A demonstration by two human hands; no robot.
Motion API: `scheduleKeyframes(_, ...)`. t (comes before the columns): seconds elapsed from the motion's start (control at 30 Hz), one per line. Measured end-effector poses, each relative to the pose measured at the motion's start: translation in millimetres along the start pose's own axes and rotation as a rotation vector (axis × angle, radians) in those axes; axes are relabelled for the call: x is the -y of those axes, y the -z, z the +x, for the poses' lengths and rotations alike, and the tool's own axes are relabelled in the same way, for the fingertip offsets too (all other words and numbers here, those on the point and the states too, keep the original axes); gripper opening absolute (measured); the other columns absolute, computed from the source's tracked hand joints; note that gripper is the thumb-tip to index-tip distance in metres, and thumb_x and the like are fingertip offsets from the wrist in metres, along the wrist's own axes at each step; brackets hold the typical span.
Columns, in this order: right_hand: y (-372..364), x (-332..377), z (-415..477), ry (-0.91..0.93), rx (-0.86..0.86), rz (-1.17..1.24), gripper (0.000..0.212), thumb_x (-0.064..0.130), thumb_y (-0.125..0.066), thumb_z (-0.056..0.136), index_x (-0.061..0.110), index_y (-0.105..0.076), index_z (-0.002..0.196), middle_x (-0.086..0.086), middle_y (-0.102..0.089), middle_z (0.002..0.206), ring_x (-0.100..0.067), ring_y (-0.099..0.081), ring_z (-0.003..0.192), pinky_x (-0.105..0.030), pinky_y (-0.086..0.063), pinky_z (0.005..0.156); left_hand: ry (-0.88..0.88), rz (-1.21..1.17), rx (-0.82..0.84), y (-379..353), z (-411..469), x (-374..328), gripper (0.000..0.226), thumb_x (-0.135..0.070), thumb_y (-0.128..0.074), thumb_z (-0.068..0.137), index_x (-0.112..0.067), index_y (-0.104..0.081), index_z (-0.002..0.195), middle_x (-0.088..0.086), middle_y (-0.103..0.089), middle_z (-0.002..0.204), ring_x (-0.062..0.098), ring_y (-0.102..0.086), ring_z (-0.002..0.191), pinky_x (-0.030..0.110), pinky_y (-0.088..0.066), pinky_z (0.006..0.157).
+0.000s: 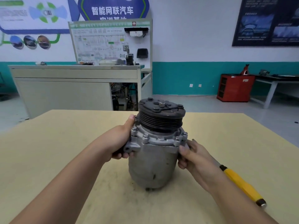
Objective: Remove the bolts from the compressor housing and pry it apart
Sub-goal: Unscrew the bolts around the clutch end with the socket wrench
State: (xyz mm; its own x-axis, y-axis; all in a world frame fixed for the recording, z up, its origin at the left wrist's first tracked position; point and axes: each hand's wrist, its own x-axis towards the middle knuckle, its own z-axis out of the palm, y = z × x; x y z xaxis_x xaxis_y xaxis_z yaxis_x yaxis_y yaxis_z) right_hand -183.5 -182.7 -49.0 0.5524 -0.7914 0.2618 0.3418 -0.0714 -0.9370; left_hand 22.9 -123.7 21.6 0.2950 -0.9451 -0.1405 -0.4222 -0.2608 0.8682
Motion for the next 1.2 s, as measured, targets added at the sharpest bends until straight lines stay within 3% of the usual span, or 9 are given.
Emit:
scheduleKeyframes(0.1,4,-1,-1,-0.021,0.018,0.021,0.056,0.049,-0.091,0.042,0.017,-0.068,0.082,0.007,-0.051,0.059,-0.007,-0.041,0.05,-0.02,-0.037,0.048,-0.041,0.016,-0.077,-7,-4,2,0.083,-0.064,-0.013,0.095,-0.012,-0.054,0.045,0.004,-0.051,0.04,0.011,-0.041,0.028,0.012,-0.025,0.032)
scheduleKeyframes(0.27,9,-9,-2,-0.065,-0.007,0.088,0.076,0.055,-0.09,0.039,0.008,-0.056,0.089,0.007,-0.048,0.056,-0.008,-0.041,0.051,-0.021,-0.039,0.052,-0.07,-0.095,-0.171,-20,-8,12,0.067,-0.057,-0.024,0.098,-0.009,-0.058,0.064,0.005,-0.056,0.044,0.015,-0.05,0.035,0.018,-0.04,0.038)
scheduleKeyframes(0.33,8,-13,-2,-0.059,-0.015,0.092,0.078,0.056,-0.089,0.038,0.007,-0.055,0.088,0.007,-0.051,0.057,-0.008,-0.042,0.051,-0.021,-0.04,0.052,-0.135,-0.082,-0.308,-24,-10,22,0.061,-0.059,-0.026,0.096,-0.016,-0.061,0.069,0.006,-0.063,0.06,0.022,-0.06,0.059,0.032,-0.054,0.061)
scheduleKeyframes(0.47,6,-16,1,-0.032,-0.009,0.076,0.08,0.058,-0.089,0.038,0.008,-0.056,0.092,0.007,-0.056,0.062,-0.006,-0.044,0.053,-0.02,-0.04,0.053,-0.242,-0.203,-0.349,-33,-19,43,0.061,-0.078,-0.014,0.067,-0.035,-0.057,0.071,-0.019,-0.059,0.082,0.011,-0.057,0.09,0.036,-0.044,0.094)
scheduleKeyframes(0.67,3,-22,2,-0.005,-0.013,0.084,0.082,0.06,-0.084,0.046,0.007,-0.058,0.103,0.012,-0.056,0.065,-0.004,-0.042,0.054,-0.018,-0.041,0.056,-0.247,-0.49,-0.279,-66,-2,53,0.078,-0.07,-0.013,0.082,-0.026,-0.037,0.143,-0.008,-0.042,0.142,0.01,-0.038,0.131,0.025,-0.028,0.108)
scheduleKeyframes(0.9,21,-16,3,-0.131,0.018,-0.199,0.042,0.03,-0.075,0.077,0.012,-0.058,0.111,0.009,-0.059,0.071,-0.01,-0.052,0.064,-0.029,-0.05,0.067,-0.402,-0.514,-0.558,-83,13,53,0.075,-0.079,-0.027,0.082,-0.02,-0.063,0.111,-0.005,-0.066,0.109,0.014,-0.059,0.108,0.036,-0.045,0.094)
scheduleKeyframes(0.97,29,-10,4,-0.184,0.0,-0.117,0.044,0.038,-0.067,0.079,0.006,-0.059,0.108,0.003,-0.055,0.063,-0.012,-0.052,0.057,-0.027,-0.049,0.061,-0.413,-0.53,-0.577,-79,21,56,0.074,-0.075,-0.027,0.074,-0.02,-0.066,0.104,-0.006,-0.069,0.101,0.013,-0.062,0.101,0.037,-0.047,0.088)
scheduleKeyframes(1.07,40,0,8,-0.247,-0.151,-0.05,0.066,0.062,-0.038,0.071,0.004,-0.066,0.088,-0.005,-0.05,0.053,-0.015,-0.051,0.047,-0.023,-0.044,0.048,-0.431,-0.542,-0.471,-69,34,63,0.067,-0.072,-0.027,0.074,-0.022,-0.068,0.091,-0.001,-0.071,0.099,0.018,-0.064,0.098,0.046,-0.048,0.092)
scheduleKeyframes(1.2,42,0,12,-0.163,-0.333,-0.115,0.063,0.06,-0.036,0.077,0.007,-0.066,0.095,-0.007,-0.06,0.062,-0.015,-0.056,0.051,-0.025,-0.042,0.051,-0.438,-0.567,-0.297,-56,46,57,0.048,-0.067,-0.033,0.075,-0.041,-0.073,0.084,-0.01,-0.074,0.093,0.005,-0.067,0.094,0.036,-0.048,0.087)
